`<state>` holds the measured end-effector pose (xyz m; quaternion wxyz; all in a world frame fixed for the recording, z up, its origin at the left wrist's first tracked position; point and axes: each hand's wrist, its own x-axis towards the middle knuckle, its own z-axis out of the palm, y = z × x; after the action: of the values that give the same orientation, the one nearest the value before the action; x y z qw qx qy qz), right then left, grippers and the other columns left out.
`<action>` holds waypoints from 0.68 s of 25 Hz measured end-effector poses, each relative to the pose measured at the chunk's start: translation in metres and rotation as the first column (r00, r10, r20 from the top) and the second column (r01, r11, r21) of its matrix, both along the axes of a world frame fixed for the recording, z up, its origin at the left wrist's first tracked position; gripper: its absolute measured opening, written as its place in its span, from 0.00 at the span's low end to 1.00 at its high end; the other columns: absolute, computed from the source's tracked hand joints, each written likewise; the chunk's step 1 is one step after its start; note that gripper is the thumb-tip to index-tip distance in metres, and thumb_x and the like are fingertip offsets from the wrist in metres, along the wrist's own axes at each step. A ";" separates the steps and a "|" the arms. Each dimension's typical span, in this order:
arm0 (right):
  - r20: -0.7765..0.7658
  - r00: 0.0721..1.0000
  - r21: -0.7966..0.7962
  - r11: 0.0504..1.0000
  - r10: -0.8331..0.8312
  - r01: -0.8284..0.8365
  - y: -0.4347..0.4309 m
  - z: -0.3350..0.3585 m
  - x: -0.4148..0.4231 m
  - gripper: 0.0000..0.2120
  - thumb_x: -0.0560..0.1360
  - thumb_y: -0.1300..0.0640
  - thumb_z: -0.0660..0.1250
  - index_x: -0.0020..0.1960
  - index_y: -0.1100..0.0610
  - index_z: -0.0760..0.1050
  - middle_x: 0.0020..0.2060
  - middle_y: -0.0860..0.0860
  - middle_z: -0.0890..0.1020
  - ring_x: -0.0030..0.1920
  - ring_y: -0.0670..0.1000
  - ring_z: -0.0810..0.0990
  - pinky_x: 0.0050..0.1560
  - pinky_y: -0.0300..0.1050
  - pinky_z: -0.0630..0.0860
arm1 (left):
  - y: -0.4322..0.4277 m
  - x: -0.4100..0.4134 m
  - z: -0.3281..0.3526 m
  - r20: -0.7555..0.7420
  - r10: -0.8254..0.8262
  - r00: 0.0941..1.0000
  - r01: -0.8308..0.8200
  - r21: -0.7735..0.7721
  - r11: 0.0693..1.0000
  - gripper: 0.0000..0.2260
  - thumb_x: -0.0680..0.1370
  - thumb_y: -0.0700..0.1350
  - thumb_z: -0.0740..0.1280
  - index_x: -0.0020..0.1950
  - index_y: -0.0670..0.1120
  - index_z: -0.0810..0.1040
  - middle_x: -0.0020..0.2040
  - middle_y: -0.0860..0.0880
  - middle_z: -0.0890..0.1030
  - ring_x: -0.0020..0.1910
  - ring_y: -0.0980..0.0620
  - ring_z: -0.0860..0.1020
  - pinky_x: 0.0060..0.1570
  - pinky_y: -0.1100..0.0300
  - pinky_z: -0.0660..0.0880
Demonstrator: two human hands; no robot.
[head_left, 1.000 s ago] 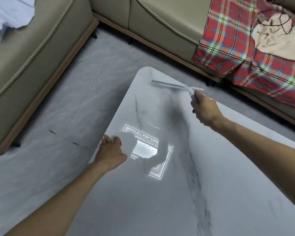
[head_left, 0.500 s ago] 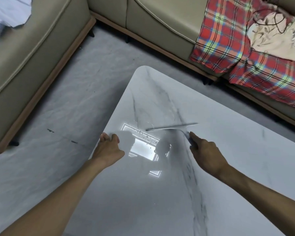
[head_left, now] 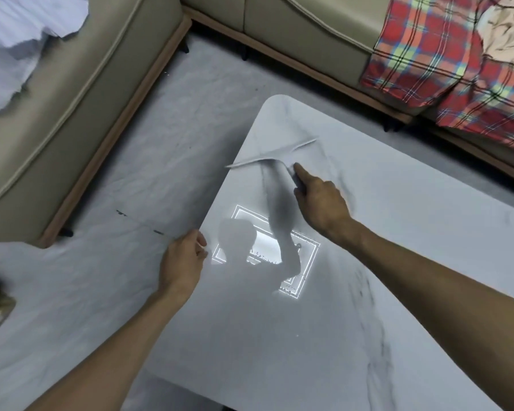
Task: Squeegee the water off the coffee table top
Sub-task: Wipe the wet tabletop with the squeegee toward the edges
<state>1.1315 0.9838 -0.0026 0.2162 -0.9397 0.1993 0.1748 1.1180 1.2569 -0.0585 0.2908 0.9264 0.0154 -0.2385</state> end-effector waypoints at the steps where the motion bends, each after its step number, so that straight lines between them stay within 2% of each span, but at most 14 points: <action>1: -0.010 0.998 0.005 0.998 0.056 -0.056 0.000 0.001 -0.023 0.22 0.79 0.55 0.55 0.72 0.43 0.61 0.49 0.59 0.82 0.48 0.65 0.78 0.41 0.50 0.71 | 0.000 -0.003 0.000 -0.014 0.007 1.000 -0.007 0.001 1.000 0.05 0.74 0.34 0.69 0.44 0.43 0.75 0.39 0.48 0.80 0.42 0.42 0.80 0.43 0.48 0.79; 4: -0.094 0.982 -0.046 0.985 0.163 -0.168 -0.023 0.010 -0.089 0.22 0.80 0.50 0.53 0.72 0.34 0.55 0.46 0.51 0.83 0.42 0.61 0.78 0.37 0.48 0.70 | -0.007 -0.013 0.001 -0.014 -0.029 0.999 0.030 0.055 0.998 0.05 0.75 0.35 0.66 0.43 0.45 0.74 0.38 0.49 0.81 0.42 0.41 0.80 0.42 0.48 0.78; 7: -0.176 0.976 -0.121 0.981 0.126 -0.149 -0.066 0.031 -0.141 0.23 0.80 0.50 0.53 0.71 0.30 0.55 0.47 0.47 0.83 0.42 0.58 0.79 0.37 0.46 0.68 | -0.017 -0.020 0.002 0.048 -0.092 0.995 0.085 0.139 0.987 0.04 0.77 0.38 0.63 0.50 0.44 0.74 0.47 0.44 0.83 0.47 0.39 0.79 0.44 0.49 0.77; 9: -0.210 0.974 -0.156 0.981 0.085 -0.120 -0.089 0.045 -0.156 0.22 0.80 0.49 0.54 0.70 0.30 0.59 0.47 0.46 0.84 0.42 0.57 0.79 0.37 0.46 0.68 | -0.021 -0.023 0.000 0.045 -0.079 0.996 0.071 0.157 0.985 0.09 0.77 0.41 0.65 0.56 0.43 0.73 0.55 0.41 0.80 0.54 0.39 0.78 0.50 0.49 0.76; 11: -0.189 0.978 -0.154 0.981 0.086 -0.116 -0.094 0.050 -0.150 0.21 0.80 0.47 0.54 0.70 0.30 0.60 0.46 0.46 0.84 0.42 0.57 0.79 0.37 0.46 0.69 | -0.021 -0.025 -0.003 -0.011 -0.021 1.000 0.023 0.142 0.990 0.13 0.77 0.41 0.65 0.61 0.42 0.71 0.59 0.40 0.78 0.57 0.40 0.77 0.54 0.50 0.74; 13: -0.108 0.983 -0.088 0.983 0.149 -0.159 -0.076 0.046 -0.129 0.19 0.80 0.43 0.53 0.70 0.30 0.60 0.46 0.47 0.84 0.46 0.58 0.80 0.39 0.48 0.72 | -0.017 -0.028 -0.006 -0.069 0.036 0.997 -0.027 0.126 0.992 0.14 0.77 0.41 0.64 0.62 0.42 0.70 0.61 0.39 0.76 0.57 0.39 0.77 0.52 0.52 0.73; 15: -0.061 0.961 -0.001 0.963 0.269 -0.270 -0.040 0.031 -0.102 0.19 0.80 0.41 0.52 0.70 0.31 0.59 0.47 0.47 0.84 0.48 0.58 0.80 0.42 0.49 0.74 | -0.011 -0.031 -0.010 -0.109 0.070 0.992 -0.056 0.125 0.990 0.15 0.77 0.40 0.64 0.63 0.43 0.68 0.61 0.39 0.76 0.54 0.40 0.78 0.48 0.55 0.70; 17: -0.039 0.908 0.042 0.908 0.417 -0.416 0.000 0.012 -0.081 0.19 0.81 0.44 0.51 0.71 0.32 0.60 0.47 0.48 0.83 0.48 0.58 0.80 0.40 0.48 0.72 | -0.003 -0.032 -0.014 -0.160 0.086 0.983 -0.066 0.125 0.990 0.15 0.77 0.40 0.63 0.63 0.44 0.67 0.58 0.39 0.78 0.51 0.40 0.78 0.45 0.56 0.70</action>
<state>1.0501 0.9835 0.0096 0.1846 -0.9525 -0.0036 0.2422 1.0855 1.2543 -0.0728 0.2413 0.9180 0.0891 -0.3019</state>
